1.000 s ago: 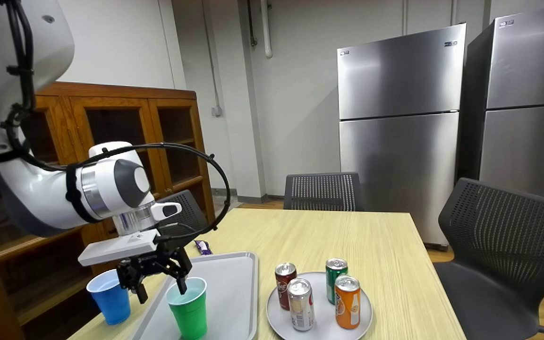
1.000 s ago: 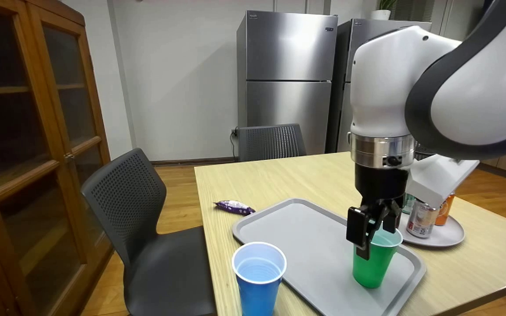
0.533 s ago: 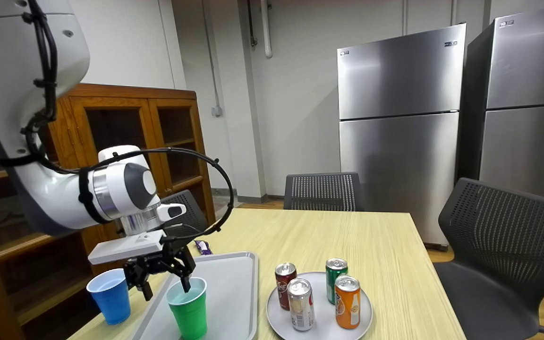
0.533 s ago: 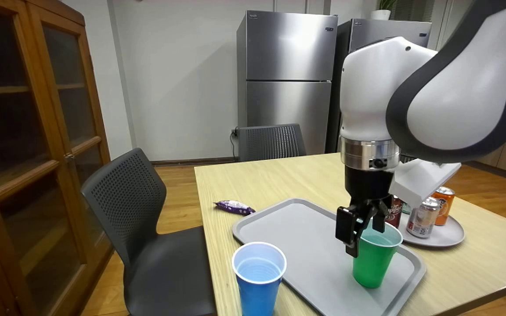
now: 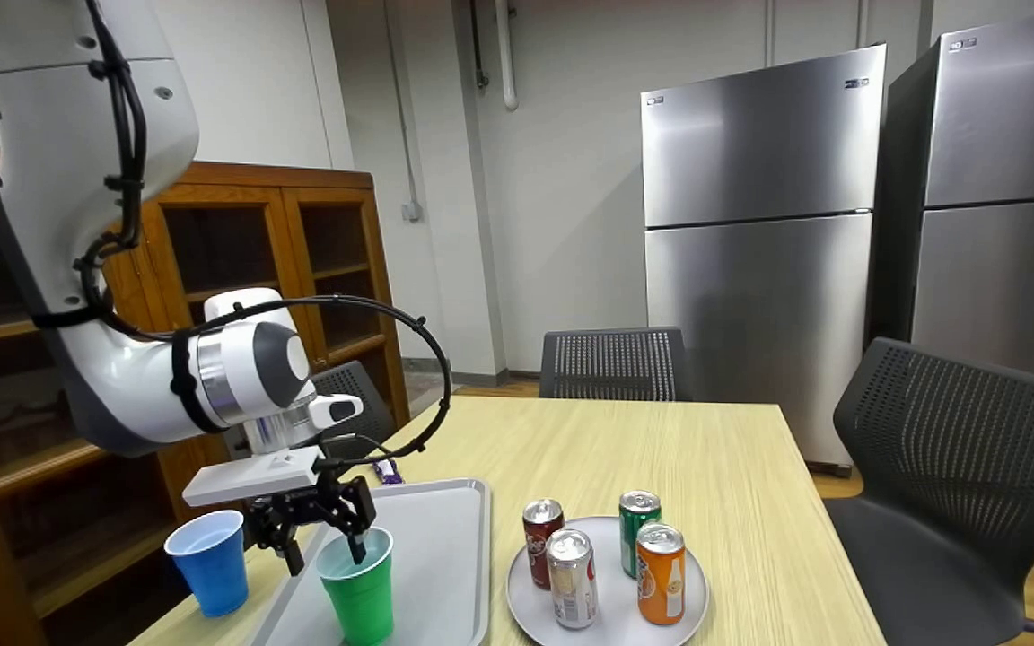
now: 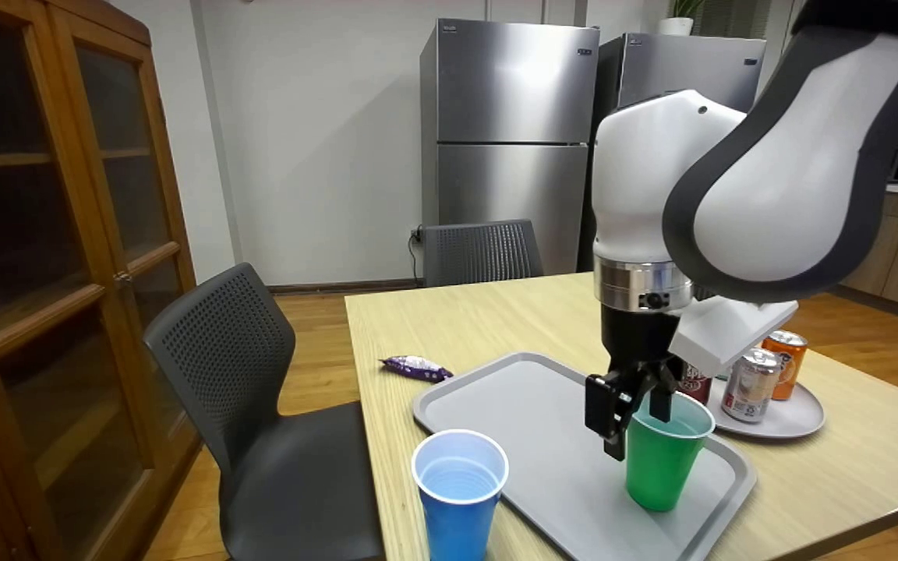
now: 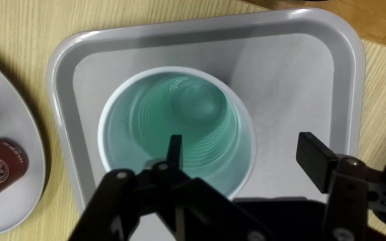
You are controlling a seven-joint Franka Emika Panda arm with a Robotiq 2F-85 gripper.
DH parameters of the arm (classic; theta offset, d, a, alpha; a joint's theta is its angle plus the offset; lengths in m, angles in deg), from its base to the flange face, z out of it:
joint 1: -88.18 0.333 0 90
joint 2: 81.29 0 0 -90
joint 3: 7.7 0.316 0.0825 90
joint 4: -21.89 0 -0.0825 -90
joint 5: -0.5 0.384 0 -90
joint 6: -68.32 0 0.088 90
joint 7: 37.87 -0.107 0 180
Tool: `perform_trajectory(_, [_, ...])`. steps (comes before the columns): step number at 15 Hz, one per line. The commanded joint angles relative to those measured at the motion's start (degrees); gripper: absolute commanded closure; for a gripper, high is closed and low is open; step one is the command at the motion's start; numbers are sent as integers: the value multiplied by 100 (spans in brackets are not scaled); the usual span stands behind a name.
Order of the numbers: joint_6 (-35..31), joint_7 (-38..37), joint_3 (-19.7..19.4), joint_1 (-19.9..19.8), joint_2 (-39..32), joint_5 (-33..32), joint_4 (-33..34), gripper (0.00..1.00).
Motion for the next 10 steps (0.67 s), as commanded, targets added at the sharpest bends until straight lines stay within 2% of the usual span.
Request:
perform_trajectory(1, [-62, -174, -15, 34, -57, 6, 65, 44])
perform_trajectory(8, [31, -231, -81, 54, 37, -95, 42, 97])
perform_trajectory(10, [47, -239, -111, 61, 45, -110, 46, 100])
